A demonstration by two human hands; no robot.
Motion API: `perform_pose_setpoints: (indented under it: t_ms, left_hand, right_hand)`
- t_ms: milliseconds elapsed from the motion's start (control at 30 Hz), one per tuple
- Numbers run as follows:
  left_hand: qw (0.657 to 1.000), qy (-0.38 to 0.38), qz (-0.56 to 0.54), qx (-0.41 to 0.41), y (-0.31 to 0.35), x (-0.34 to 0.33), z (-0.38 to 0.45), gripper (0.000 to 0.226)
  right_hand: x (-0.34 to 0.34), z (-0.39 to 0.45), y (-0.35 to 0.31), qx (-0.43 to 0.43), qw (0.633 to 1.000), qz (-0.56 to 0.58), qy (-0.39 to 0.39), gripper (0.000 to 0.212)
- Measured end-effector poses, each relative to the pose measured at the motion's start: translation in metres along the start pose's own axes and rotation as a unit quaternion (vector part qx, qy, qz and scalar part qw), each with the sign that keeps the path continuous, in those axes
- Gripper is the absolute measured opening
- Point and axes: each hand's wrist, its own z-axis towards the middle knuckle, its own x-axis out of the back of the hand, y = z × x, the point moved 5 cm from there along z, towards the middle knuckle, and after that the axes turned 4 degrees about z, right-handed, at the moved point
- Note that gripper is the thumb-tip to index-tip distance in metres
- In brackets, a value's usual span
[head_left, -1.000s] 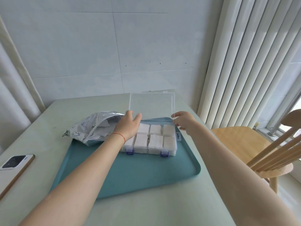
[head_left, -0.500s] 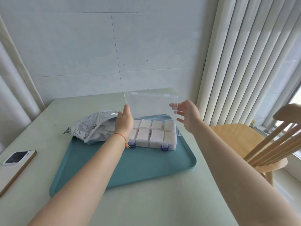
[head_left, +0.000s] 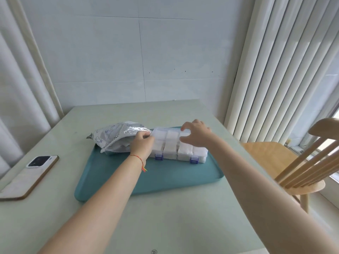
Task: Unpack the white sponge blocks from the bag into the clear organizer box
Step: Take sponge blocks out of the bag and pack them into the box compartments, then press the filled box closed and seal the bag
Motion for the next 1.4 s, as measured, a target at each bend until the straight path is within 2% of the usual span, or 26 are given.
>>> perform_pose_setpoints:
  t_ms: [67,200,300,467,633,700,800,867,933,1033,1133,1267,1333,1400]
  left_hand:
    - [0.999,-0.017,0.018,-0.021,-0.007,0.002,-0.001,0.028]
    - [0.996,-0.062,0.035,-0.047,-0.013,0.0,-0.005,0.028]
    - [0.995,-0.058,0.05,-0.057,-0.011,0.002,-0.004,0.029]
    - [0.991,-0.045,0.09,-0.082,-0.006,0.005,0.001,0.068]
    - [0.986,-0.049,0.143,-0.066,-0.005,0.014,0.012,0.073]
    - [0.985,-0.049,0.156,-0.057,-0.005,0.016,0.014,0.075]
    - [0.981,-0.046,0.179,-0.061,-0.002,0.015,0.016,0.073]
    - [0.981,-0.048,0.181,-0.06,-0.002,0.014,0.016,0.072]
    - [0.982,-0.045,0.172,-0.057,-0.005,0.015,0.016,0.071]
    - [0.984,-0.046,0.165,-0.051,-0.008,0.02,0.016,0.072]
    - [0.985,-0.04,0.164,-0.048,-0.008,0.03,0.016,0.075]
    - [0.982,-0.024,0.176,-0.058,-0.007,0.046,0.019,0.076]
    - [0.975,-0.021,0.206,-0.081,-0.006,0.049,0.018,0.071]
    - [0.955,-0.013,0.276,-0.109,-0.001,0.047,0.011,0.068]
  right_hand:
    - [-0.012,-0.003,-0.001,0.003,1.0,-0.021,-0.02,0.042]
    - [-0.022,-0.009,0.003,0.013,1.0,0.002,-0.029,0.042]
    - [-0.021,-0.013,0.006,0.021,0.999,0.012,-0.025,0.041]
    - [-0.022,-0.017,0.01,0.034,0.998,0.02,-0.04,0.042]
    - [-0.022,-0.019,0.013,0.048,0.998,0.039,-0.028,0.043]
    - [-0.022,-0.022,0.013,0.051,0.998,0.035,-0.026,0.057]
    - [-0.028,-0.033,0.004,0.064,0.996,-0.043,-0.034,0.096]
    - [-0.034,-0.037,-0.009,0.099,0.99,-0.102,-0.01,0.105]
    - [-0.04,-0.037,-0.028,0.157,0.978,-0.134,0.033,0.097]
    - [-0.049,-0.032,-0.06,0.21,0.964,-0.146,0.066,0.076]
    - [-0.038,-0.024,-0.076,0.198,0.969,-0.121,0.091,0.046]
    - [-0.011,-0.019,-0.082,0.173,0.972,-0.085,0.13,0.035]
    - [-0.01,-0.021,-0.083,0.174,0.978,-0.064,0.1,0.036]
    - [-0.016,-0.024,-0.079,0.154,0.987,-0.034,0.023,0.042]
